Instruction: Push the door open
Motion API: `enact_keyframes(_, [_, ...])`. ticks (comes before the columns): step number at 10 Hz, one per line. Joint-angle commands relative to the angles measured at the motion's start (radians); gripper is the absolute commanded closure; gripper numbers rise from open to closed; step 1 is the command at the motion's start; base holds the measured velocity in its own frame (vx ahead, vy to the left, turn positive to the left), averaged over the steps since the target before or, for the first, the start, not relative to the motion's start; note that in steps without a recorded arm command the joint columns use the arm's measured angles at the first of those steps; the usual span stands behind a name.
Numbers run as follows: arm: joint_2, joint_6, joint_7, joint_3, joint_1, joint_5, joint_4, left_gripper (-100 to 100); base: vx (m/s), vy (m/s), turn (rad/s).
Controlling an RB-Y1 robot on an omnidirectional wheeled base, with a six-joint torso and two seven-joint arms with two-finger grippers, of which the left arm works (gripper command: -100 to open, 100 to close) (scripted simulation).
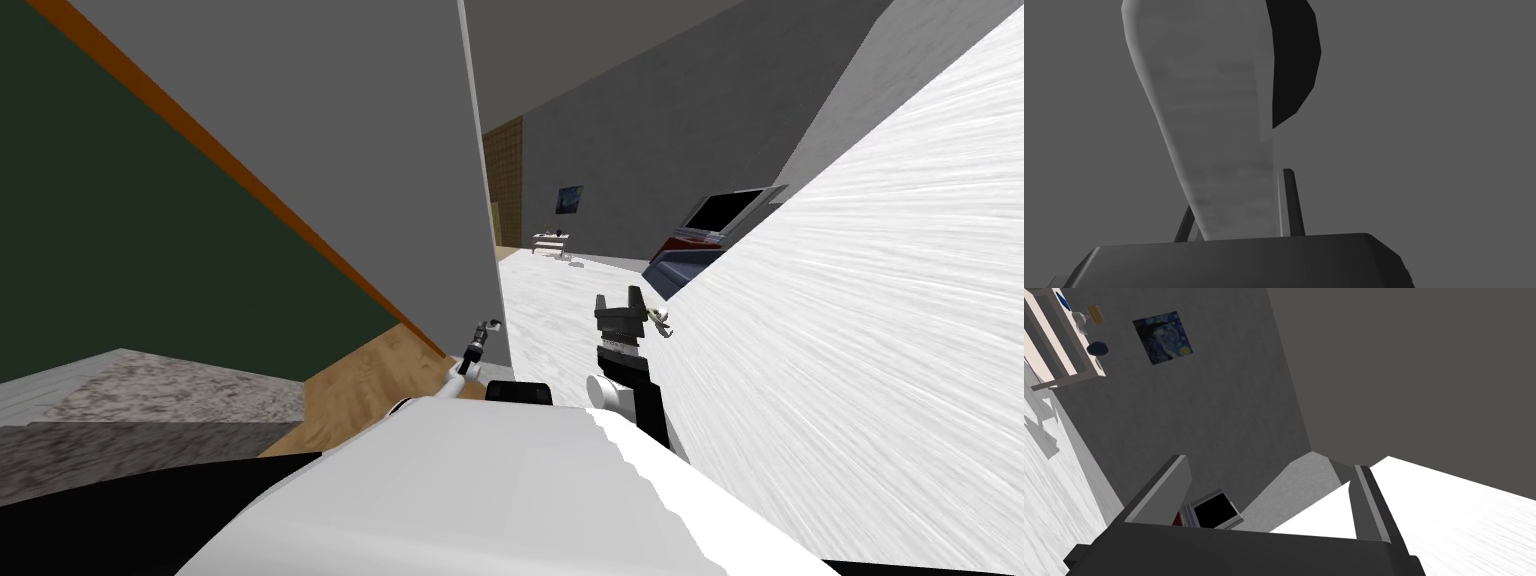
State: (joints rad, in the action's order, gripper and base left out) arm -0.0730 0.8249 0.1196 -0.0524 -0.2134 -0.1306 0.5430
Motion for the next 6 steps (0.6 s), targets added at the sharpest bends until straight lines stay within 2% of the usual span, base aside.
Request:
enact_keyframes(1, [-0.001,-0.001,-0.013,-0.023,-0.005,0.015,0.005,100,0.167,-0.132,0.078])
enact_keyframes(6, [0.015,-0.005,-0.037,-0.066,-0.002,0.044,0.005,100,0.153,-0.112,0.058])
